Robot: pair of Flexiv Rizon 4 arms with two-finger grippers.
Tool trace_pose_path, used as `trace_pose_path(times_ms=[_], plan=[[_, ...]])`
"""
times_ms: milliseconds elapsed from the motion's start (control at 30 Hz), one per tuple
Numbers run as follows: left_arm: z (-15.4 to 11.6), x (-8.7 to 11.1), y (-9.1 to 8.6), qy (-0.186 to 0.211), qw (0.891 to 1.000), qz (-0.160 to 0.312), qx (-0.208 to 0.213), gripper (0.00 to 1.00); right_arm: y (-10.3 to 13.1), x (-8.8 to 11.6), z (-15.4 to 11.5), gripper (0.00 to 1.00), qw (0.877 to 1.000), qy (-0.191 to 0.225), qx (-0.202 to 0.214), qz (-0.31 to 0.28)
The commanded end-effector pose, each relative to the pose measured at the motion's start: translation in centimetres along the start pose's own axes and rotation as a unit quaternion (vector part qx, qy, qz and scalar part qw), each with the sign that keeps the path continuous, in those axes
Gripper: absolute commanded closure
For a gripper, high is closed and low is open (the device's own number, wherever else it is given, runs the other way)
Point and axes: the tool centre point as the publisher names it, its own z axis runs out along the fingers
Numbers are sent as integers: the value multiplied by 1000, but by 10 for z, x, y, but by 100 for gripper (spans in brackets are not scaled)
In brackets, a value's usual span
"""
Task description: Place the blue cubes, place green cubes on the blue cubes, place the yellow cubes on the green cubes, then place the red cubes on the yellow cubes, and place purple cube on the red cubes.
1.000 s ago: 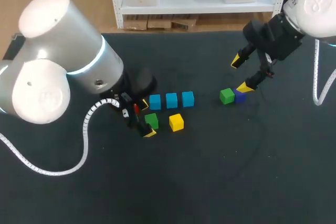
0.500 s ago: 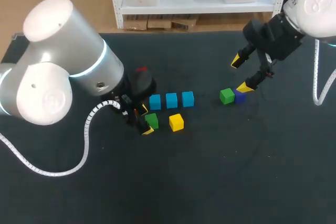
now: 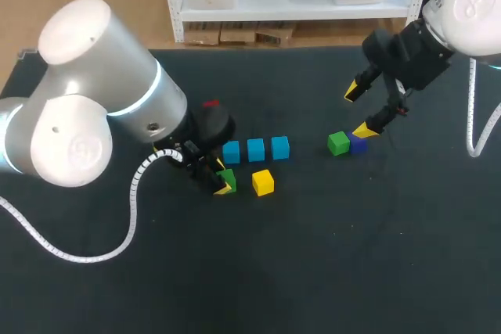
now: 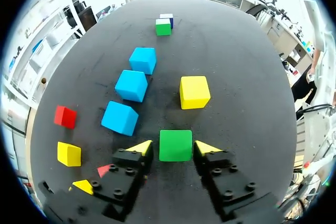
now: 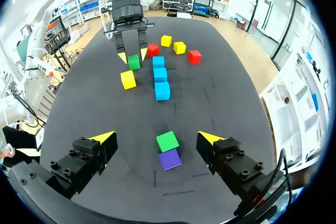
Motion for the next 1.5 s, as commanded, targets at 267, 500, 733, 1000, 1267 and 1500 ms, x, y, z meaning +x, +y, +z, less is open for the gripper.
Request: trace_pose_path(times_ms=[267, 500, 733, 1000, 1267, 1500], plan=[[-16, 0, -1, -4, 1000, 1, 2, 100, 0, 0, 0, 0, 1000, -1, 0, 0], [-46, -14, 8, 9, 1000, 29, -7, 100, 0, 0, 0, 0, 1000, -1, 0, 0], [-56, -27, 28, 14, 998, 57, -7, 100, 0, 0, 0, 0, 1000, -1, 0, 0], [-47, -47, 48, 9, 996, 88, 4, 100, 0, 0, 0, 0, 1000, -1, 0, 0], [-30, -58, 64, -2, 994, 107, 13, 100, 0, 0, 0, 0, 1000, -1, 0, 0], [-21, -62, 66, -10, 993, 114, 18, 100, 0, 0, 0, 0, 1000, -1, 0, 0]])
